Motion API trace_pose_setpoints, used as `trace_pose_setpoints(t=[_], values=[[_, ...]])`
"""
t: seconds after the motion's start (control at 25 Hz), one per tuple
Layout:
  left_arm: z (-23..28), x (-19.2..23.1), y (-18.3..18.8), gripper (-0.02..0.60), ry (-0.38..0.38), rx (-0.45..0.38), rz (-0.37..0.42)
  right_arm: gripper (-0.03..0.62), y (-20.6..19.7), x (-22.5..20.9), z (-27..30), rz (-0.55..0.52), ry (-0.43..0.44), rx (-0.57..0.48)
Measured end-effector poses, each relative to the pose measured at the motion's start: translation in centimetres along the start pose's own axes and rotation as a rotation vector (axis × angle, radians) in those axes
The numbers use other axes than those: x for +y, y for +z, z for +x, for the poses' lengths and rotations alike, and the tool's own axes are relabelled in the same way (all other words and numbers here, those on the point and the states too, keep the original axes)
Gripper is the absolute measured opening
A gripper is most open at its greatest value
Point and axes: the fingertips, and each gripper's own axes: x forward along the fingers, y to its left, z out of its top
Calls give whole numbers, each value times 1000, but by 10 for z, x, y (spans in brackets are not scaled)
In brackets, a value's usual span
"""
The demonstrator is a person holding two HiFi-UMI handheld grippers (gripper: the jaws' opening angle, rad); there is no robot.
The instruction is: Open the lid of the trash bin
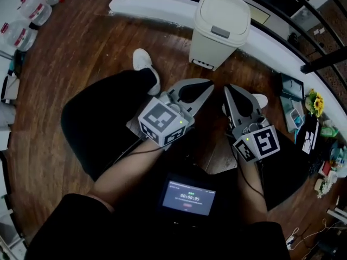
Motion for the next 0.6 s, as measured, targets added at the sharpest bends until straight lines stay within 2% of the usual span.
trace_pose_setpoints(t=[0.24, 0.44, 0.6], values=[[20, 22, -15, 20, 114, 39, -11, 18, -22, -35, 8, 35, 35, 25], [50, 45, -43, 20, 200, 90, -25, 18, -45, -60, 18, 27, 89, 71], [79, 61, -64, 21, 242, 78, -26, 18, -72, -87, 34, 56, 101, 89]])
